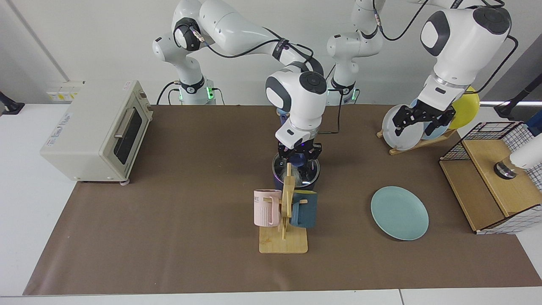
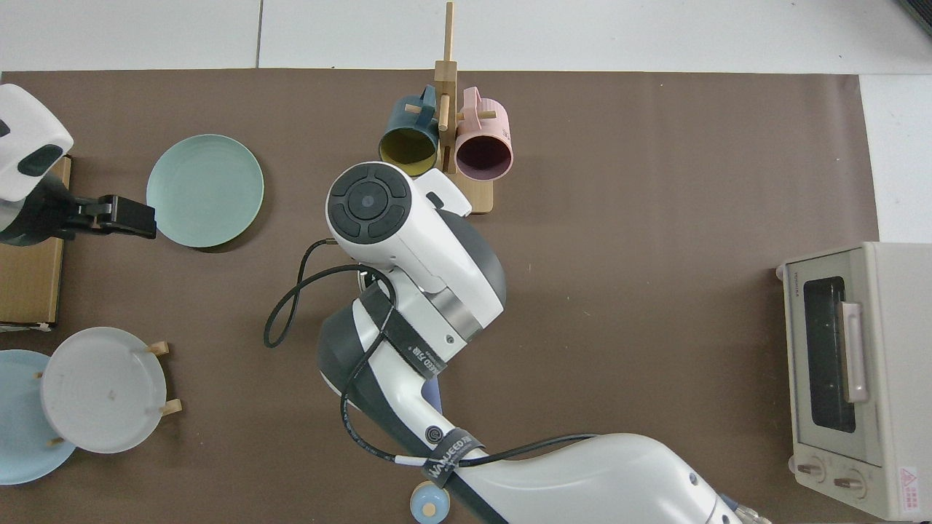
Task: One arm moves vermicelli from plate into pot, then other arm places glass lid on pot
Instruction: 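Lower the glass lid onto the saucepan with the right gripper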
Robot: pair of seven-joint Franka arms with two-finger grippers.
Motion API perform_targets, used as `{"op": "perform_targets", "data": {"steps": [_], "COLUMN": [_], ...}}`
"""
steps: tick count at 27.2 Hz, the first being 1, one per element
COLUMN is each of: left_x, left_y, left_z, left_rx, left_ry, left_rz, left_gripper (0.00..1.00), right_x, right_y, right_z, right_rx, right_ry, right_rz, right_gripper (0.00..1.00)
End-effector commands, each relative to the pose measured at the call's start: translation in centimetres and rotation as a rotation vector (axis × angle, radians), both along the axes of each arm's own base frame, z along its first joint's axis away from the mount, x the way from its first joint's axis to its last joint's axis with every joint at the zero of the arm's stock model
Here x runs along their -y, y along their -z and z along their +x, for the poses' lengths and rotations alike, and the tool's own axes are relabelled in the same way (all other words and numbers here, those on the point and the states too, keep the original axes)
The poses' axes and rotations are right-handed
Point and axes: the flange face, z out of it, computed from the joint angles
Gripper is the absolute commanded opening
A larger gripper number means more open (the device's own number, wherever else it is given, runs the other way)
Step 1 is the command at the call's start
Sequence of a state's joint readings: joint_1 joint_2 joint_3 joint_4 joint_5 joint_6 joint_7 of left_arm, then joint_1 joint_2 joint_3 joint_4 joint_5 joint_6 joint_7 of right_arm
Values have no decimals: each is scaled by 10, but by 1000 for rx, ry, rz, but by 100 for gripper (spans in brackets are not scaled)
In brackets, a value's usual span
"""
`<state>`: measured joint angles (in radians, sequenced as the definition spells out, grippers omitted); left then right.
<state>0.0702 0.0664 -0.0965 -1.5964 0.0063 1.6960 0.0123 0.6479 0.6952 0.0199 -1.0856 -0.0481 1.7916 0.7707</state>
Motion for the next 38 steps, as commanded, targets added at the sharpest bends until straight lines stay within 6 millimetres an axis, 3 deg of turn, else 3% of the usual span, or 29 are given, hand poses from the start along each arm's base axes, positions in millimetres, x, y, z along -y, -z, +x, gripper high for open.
{"op": "perform_targets", "data": {"steps": [1, 20, 21, 22, 24, 38], "left_x": [-2, -2, -2, -2, -2, -2], "left_y": [-4, -4, -4, -4, -4, -4], "left_z": [-5, -5, -5, -5, -5, -5], "left_rx": [-2, -2, -2, -2, -2, -2], "left_ry": [10, 10, 10, 10, 10, 10], "left_rz": [13, 13, 13, 13, 13, 13], "left_gripper": [100, 100, 100, 100, 100, 100], "right_x": [0, -2, -1, -3, -2, -1], "right_y": [-5, -4, -5, -5, -5, -5], "right_z": [8, 6, 7, 6, 7, 6], "right_rx": [26, 22, 24, 24, 27, 20], "right_ry": [-33, -37, -33, -34, -32, -27], "right_rz": [15, 20, 21, 24, 24, 20], "right_gripper": [0, 0, 19, 95, 100, 100]}}
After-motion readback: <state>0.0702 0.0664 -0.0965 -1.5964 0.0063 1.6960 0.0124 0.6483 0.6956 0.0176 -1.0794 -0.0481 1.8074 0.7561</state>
